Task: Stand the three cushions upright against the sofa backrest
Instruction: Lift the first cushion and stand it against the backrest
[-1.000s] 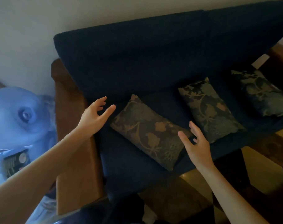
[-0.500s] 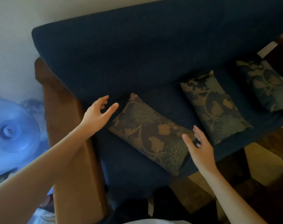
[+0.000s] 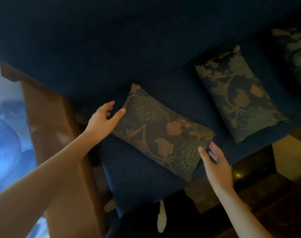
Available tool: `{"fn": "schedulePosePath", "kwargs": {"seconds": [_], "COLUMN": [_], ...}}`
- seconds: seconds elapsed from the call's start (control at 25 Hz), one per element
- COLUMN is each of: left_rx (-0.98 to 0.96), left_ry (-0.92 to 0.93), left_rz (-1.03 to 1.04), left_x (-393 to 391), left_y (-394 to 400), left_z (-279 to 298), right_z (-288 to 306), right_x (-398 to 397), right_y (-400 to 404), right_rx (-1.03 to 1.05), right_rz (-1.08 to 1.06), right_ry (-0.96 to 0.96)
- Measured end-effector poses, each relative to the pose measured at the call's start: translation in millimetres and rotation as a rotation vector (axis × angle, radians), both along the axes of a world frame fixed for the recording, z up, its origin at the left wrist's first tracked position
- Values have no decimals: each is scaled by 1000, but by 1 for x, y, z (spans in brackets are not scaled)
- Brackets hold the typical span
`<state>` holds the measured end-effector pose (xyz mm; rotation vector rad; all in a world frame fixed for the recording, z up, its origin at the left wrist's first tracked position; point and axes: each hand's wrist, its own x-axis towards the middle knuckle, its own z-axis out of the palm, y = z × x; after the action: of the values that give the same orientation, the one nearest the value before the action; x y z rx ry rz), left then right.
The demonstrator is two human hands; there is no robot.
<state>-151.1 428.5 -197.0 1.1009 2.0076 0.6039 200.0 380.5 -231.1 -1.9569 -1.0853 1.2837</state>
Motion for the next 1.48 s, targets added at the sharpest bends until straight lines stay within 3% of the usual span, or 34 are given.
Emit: {"fn": "schedulePosePath", "kwargs": {"seconds": [0.28,0.52,1.08,1.48], "left_rx": [-80,-167,-424,-505], "left_ry": [-21,27,89,118], "left_rz": [73,10,-79,-6], "left_x": [5,4,-14,-36], "left_y": [30,55,107,149], "left_z": [-51,-91,-167,-222], "right_z": [-46,-92,-165,-207], "right_x": [9,10,28,36], "right_y": [19,33,78,98], "right_rx": [-128,-257,-321,-457], "right_rz": [-117,-228,-397,-549], "right_ry": [31,77,56,159]}}
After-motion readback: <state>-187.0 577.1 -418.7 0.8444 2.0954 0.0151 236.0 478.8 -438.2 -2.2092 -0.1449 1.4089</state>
